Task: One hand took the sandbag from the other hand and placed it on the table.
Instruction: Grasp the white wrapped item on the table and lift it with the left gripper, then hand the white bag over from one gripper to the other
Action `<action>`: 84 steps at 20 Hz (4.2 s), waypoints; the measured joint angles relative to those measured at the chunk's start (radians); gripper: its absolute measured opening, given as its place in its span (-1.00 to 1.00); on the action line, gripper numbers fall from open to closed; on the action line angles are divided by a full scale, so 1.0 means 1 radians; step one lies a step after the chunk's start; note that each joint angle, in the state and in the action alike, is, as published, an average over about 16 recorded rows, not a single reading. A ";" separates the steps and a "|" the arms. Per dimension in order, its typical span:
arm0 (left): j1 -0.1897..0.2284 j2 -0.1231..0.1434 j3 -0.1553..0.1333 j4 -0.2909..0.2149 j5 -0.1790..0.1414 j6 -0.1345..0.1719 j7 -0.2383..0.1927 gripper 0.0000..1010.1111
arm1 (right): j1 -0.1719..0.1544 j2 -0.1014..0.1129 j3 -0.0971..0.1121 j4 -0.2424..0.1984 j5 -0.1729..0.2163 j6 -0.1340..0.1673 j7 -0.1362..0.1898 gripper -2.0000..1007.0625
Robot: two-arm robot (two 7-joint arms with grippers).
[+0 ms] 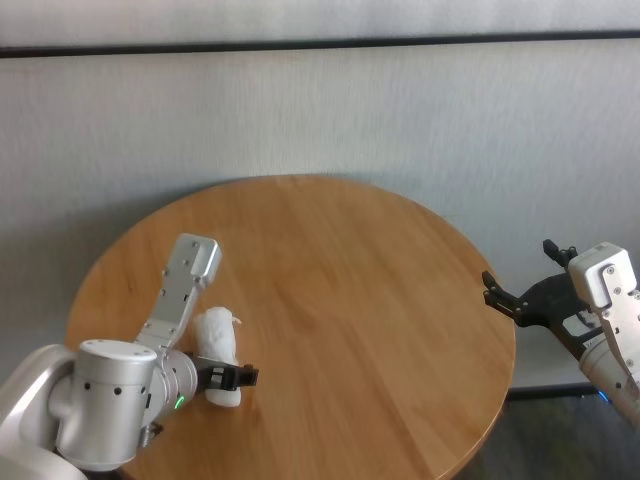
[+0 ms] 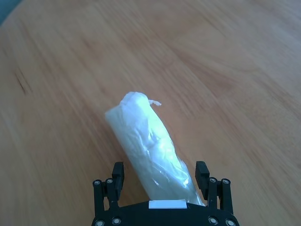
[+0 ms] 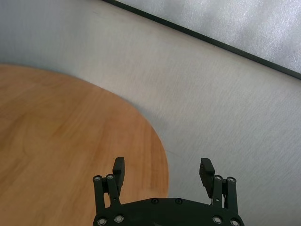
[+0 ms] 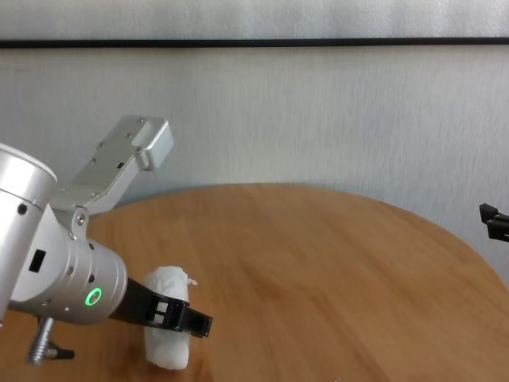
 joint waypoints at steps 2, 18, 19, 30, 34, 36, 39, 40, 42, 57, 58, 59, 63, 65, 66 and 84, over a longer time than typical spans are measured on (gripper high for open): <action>0.000 0.000 0.001 0.002 0.006 -0.008 0.000 0.98 | 0.000 0.000 0.000 0.000 0.000 0.000 0.000 0.99; 0.002 0.004 0.006 0.000 0.015 -0.016 -0.001 0.66 | 0.000 0.000 0.000 0.000 0.000 0.000 0.000 0.99; 0.002 0.004 0.006 0.000 0.015 -0.015 -0.001 0.62 | 0.000 0.000 0.000 0.000 0.000 0.000 0.000 0.99; 0.000 0.003 0.005 0.000 0.012 -0.011 0.000 0.16 | 0.000 0.000 0.000 0.000 0.000 0.000 0.000 0.99; 0.000 0.003 0.005 0.001 0.012 -0.010 0.000 0.07 | 0.000 0.000 0.000 0.000 0.000 0.000 0.000 0.99; 0.000 0.003 0.005 0.001 0.012 -0.010 0.000 0.04 | 0.000 0.000 0.000 0.000 0.000 0.000 0.000 0.99; 0.000 0.003 0.005 0.001 0.011 -0.009 0.000 0.00 | 0.000 0.000 0.000 0.000 0.000 0.000 0.000 0.99; 0.000 0.003 0.005 0.001 0.011 -0.009 0.000 -0.01 | 0.000 0.000 0.000 0.000 0.000 0.000 0.000 0.99; 0.000 0.003 0.005 0.001 0.011 -0.009 0.000 -0.04 | 0.000 0.000 0.000 0.000 0.000 0.000 0.000 0.99; 0.001 0.007 0.006 0.001 0.015 -0.041 -0.027 -0.16 | 0.000 0.000 0.000 0.000 0.000 0.000 0.000 0.99; 0.002 0.009 0.006 0.000 0.017 -0.053 -0.034 -0.17 | 0.000 0.000 0.000 0.000 0.000 0.000 0.000 0.99; 0.002 0.010 0.007 -0.001 0.019 -0.069 -0.043 -0.17 | 0.000 0.000 0.000 0.000 0.000 0.000 0.000 0.99; -0.001 0.019 0.014 -0.005 0.031 -0.160 -0.098 -0.17 | 0.000 0.000 0.000 0.000 0.000 0.000 0.000 0.99; -0.004 0.024 0.019 -0.007 0.038 -0.221 -0.134 -0.17 | 0.000 0.000 0.000 0.000 0.000 0.000 0.000 0.99; -0.006 0.026 0.021 -0.007 0.040 -0.255 -0.156 -0.17 | 0.000 0.000 0.000 0.000 0.000 0.000 0.000 0.99; -0.016 0.035 0.038 0.020 0.041 -0.643 -0.430 -0.17 | 0.000 0.000 0.000 0.000 0.000 0.000 0.001 0.99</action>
